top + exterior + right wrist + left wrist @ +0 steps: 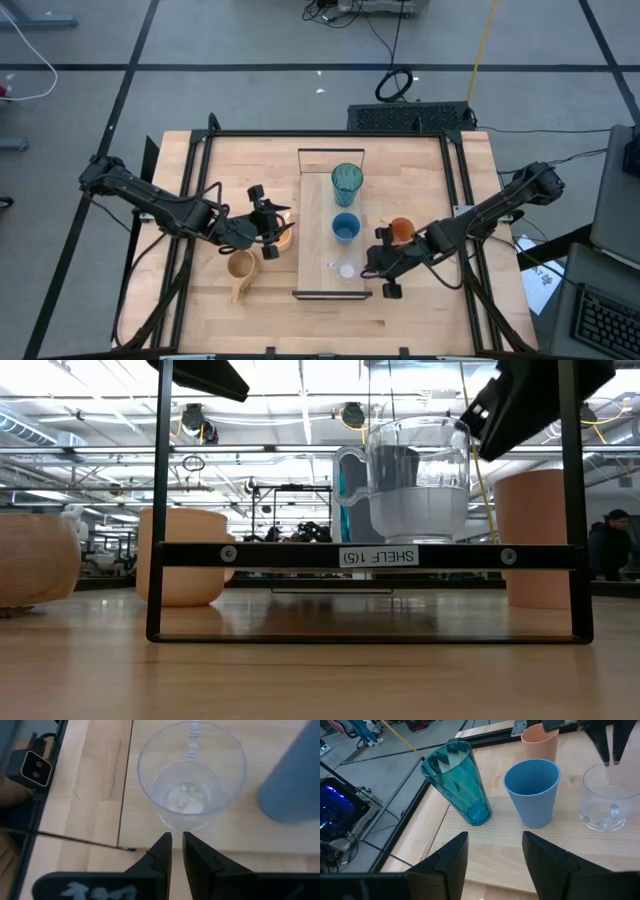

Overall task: Stack small to large cups/mugs on shelf
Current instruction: Put the transparent mug on the shelf, then put the orange cup on the shelf

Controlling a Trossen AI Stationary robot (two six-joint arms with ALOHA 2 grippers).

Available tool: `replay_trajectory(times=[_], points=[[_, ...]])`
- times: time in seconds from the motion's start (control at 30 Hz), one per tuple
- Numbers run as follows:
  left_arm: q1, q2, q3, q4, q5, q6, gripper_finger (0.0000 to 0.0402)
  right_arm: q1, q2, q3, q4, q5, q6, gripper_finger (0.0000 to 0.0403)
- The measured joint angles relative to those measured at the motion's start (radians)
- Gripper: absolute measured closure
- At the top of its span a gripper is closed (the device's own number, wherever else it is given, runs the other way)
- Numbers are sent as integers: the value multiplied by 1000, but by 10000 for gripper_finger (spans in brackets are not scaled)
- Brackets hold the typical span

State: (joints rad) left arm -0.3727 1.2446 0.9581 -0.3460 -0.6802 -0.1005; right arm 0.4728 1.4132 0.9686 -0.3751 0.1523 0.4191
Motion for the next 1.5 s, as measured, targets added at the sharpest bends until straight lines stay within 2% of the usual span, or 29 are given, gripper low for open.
replay_trajectory(times=[0.23,0.5,0.67,0.9,1.03,1.23,1.5], points=[[0,0,0,-2,0,0,213,7,-59,122,-246,29,104,369],[0,0,0,-1,0,10,213,7,-80,284,-636,27,204,369],[0,0,0,-2,0,20,213,39,-105,299,-767,24,322,369],[0,0,0,-1,0,35,213,159,-140,235,-772,4,528,362],[0,0,0,-1,0,21,213,230,-142,145,-736,54,630,342],[0,0,0,-1,0,15,213,296,-142,-31,-583,133,714,297],[4,0,0,2,-1,24,213,319,-148,-256,-327,196,738,235]])
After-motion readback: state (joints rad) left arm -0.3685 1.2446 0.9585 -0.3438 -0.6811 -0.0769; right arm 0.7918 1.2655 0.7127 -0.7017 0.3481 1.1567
